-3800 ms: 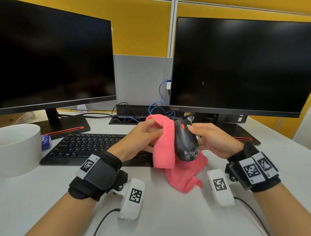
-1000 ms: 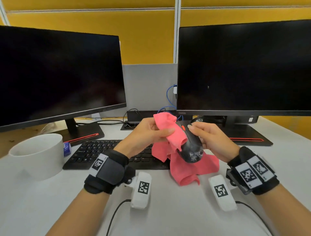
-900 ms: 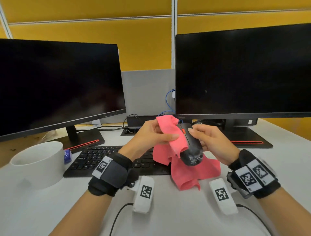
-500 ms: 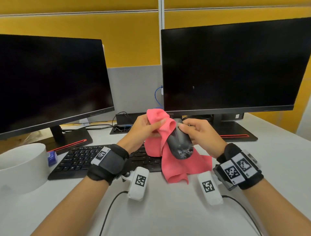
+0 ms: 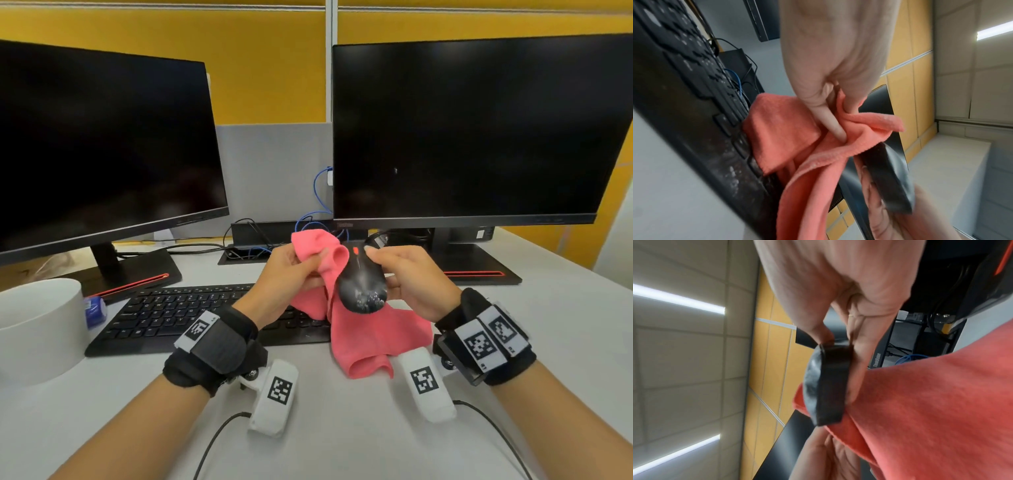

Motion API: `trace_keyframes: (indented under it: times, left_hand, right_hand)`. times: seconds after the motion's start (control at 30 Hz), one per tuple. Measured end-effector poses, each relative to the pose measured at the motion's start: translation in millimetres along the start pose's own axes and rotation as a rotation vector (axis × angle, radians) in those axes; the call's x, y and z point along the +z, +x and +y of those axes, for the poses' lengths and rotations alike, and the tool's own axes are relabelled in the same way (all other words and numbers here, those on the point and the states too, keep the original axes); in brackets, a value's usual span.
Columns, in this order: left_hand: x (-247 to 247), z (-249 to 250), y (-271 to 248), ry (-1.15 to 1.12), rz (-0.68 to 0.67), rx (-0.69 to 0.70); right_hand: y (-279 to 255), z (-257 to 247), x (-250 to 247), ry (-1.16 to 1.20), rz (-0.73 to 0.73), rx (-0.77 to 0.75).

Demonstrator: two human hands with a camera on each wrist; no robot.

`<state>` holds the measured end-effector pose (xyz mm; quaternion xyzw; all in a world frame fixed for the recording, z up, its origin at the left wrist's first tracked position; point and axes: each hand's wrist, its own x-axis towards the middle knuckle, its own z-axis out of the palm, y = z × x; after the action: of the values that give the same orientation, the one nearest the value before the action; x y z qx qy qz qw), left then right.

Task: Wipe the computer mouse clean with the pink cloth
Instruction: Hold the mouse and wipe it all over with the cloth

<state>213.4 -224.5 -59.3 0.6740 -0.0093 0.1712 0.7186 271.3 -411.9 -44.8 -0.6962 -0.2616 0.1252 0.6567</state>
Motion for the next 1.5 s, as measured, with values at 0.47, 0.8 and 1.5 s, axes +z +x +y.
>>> trace_keyframes:
  times: [0.47,0.8,1.5]
  left_hand:
    - [14,15,-15,0.65,-0.242,0.401]
    - [13,23,-19,0.577,-0.226,0.45]
    - [-1,31,-15,0.725,-0.177,0.354]
  right_hand:
    - [2,-6,-10,0.468,0.267,0.117]
    - [0,-3,3,0.487,0.198,0.174]
    - [5,-2,-4,0.357,0.216,0.142]
